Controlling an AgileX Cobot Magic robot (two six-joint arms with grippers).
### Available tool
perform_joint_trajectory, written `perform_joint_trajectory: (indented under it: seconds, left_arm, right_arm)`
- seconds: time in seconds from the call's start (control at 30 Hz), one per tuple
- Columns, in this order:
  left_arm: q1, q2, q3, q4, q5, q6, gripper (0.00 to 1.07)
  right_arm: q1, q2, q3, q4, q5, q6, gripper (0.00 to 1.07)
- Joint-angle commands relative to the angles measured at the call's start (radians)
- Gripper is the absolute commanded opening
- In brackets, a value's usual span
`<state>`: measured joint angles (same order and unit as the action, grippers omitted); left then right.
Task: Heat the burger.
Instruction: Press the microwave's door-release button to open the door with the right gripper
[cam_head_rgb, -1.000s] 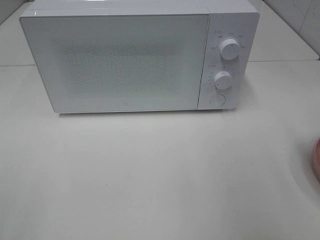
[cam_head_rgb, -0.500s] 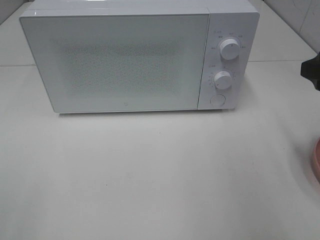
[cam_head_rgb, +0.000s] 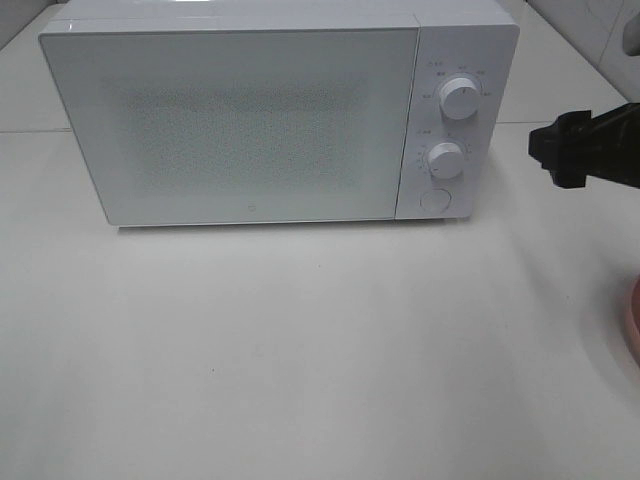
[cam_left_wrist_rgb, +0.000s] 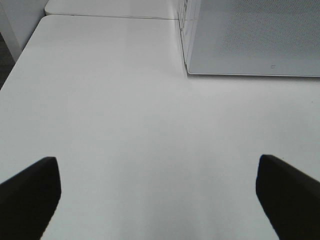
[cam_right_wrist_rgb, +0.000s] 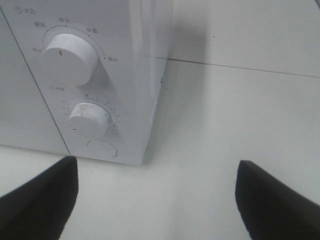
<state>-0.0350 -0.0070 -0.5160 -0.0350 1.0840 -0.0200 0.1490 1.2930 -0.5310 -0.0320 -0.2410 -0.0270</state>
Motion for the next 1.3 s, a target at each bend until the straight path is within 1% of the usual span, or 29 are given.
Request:
perform_joint_trajectory:
  seconds: [0.03, 0.13, 0.17, 0.2, 0.37, 0.67, 0.83, 1.13, 1.23, 1.27, 1.3]
  left_arm:
    - [0.003, -0.013, 0.001, -0.005, -0.017, -0.001, 0.98]
    - [0.003, -0.013, 0.001, -0.005, -0.017, -0.001, 0.98]
    - [0.003, -0.013, 0.001, -0.005, -0.017, -0.001, 0.98]
    - [0.003, -0.013, 0.001, -0.005, -0.017, -0.001, 0.98]
    - [0.003, -0.013, 0.001, -0.005, -0.017, -0.001, 0.98]
    - [0.003, -0.013, 0.001, -0.005, -0.017, -0.001, 0.98]
    - [0.003, -0.012, 0.001, -0.005, -0.017, 0.0, 0.98]
    - [0.003, -0.012, 0.001, -0.005, -0.017, 0.0, 0.98]
    - [0.003, -0.012, 0.001, -0.005, -0.017, 0.0, 0.98]
    - [0.003, -0.012, 0.001, -0.005, -0.017, 0.0, 0.98]
    - [0.003, -0.012, 0.001, -0.005, -0.017, 0.0, 0.98]
  right_arm:
    - [0.019, 0.018, -0.005, 0.003, -0.033, -0.007, 0.77]
    - [0.042, 0.035, -0.005, 0.01, -0.048, -0.006, 0.76]
    - [0.064, 0.05, -0.005, 0.032, -0.058, -0.007, 0.76]
    - [0.064, 0.05, -0.005, 0.032, -0.058, -0.007, 0.76]
    - [0.128, 0.097, -0.002, 0.07, -0.083, -0.007, 0.76]
    - [0.199, 0.175, -0.001, 0.141, -0.162, -0.011, 0.76]
    - [0.222, 0.218, -0.001, 0.153, -0.206, -0.019, 0.76]
    - [0.223, 0.297, -0.001, 0.162, -0.277, -0.017, 0.76]
    - [0.223, 0.319, -0.001, 0.199, -0.304, -0.019, 0.76]
    - [0.223, 0.326, -0.001, 0.23, -0.313, -0.018, 0.76]
    - [0.223, 0.326, -0.001, 0.23, -0.313, -0.018, 0.76]
